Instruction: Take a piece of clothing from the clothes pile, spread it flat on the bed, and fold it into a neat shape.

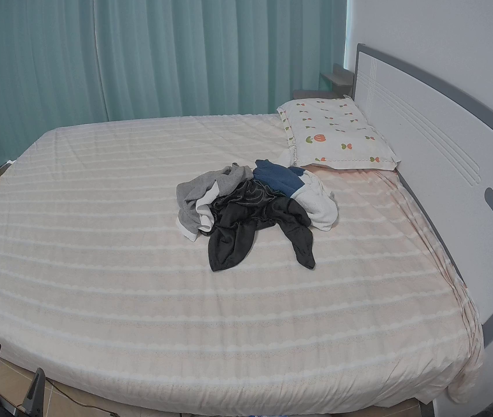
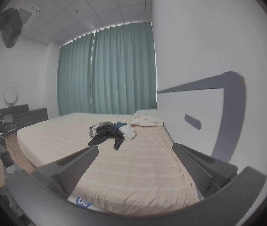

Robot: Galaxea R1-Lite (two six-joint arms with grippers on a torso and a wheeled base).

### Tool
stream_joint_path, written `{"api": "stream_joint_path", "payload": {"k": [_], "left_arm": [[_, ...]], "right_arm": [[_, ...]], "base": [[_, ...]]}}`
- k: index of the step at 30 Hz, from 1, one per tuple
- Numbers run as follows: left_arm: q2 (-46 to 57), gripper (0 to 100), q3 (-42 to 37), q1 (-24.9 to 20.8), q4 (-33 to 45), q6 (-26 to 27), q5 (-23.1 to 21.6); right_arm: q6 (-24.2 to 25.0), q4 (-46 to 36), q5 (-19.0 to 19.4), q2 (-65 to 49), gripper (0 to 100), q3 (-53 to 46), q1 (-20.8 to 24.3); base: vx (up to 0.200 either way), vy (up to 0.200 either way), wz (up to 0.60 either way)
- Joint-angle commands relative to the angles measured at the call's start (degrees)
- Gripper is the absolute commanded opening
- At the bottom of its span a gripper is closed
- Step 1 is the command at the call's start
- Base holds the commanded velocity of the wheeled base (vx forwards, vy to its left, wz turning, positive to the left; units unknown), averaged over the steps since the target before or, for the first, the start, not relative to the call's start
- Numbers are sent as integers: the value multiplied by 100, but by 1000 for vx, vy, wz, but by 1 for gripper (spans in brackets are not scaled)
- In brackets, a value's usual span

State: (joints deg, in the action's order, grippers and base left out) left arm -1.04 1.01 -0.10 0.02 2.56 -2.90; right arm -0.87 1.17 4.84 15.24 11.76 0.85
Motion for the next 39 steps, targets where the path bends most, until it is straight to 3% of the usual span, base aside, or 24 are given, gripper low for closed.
{"api": "stream_joint_path", "payload": {"k": [1, 9, 10, 14, 15, 17, 20, 31, 39], "left_arm": [[77, 100, -92, 1, -2, 25, 0], [68, 100, -92, 1, 6, 8, 0], [68, 100, -92, 1, 6, 8, 0], [68, 100, -92, 1, 6, -19, 0], [68, 100, -92, 1, 6, -19, 0], [68, 100, -92, 1, 15, -19, 0], [77, 100, -92, 1, -2, 8, 0], [77, 100, -92, 1, 15, -36, 9], [77, 100, -92, 1, 15, -36, 9]], "right_arm": [[-36, 771, 289, 3591, 100, 502, 504], [289, 2722, 8, 7116, 100, 1285, 934], [289, 2722, 8, 7116, 100, 1285, 934], [1124, 3733, -765, 9234, 100, 2251, 1400], [1124, 3733, -765, 9234, 100, 2251, 1400], [1370, 4084, -1266, 10201, 100, 2954, 1444], [1458, 4102, -1547, 11045, 100, 3912, 1391], [2011, 3311, -1609, 12539, 100, 6373, 1505], [2407, 3100, -1635, 13251, 100, 7340, 1681]], "base": [[0, 0, 0], [0, 0, 0], [0, 0, 0], [0, 0, 0], [0, 0, 0], [0, 0, 0], [0, 0, 0], [0, 0, 0], [0, 0, 0]]}}
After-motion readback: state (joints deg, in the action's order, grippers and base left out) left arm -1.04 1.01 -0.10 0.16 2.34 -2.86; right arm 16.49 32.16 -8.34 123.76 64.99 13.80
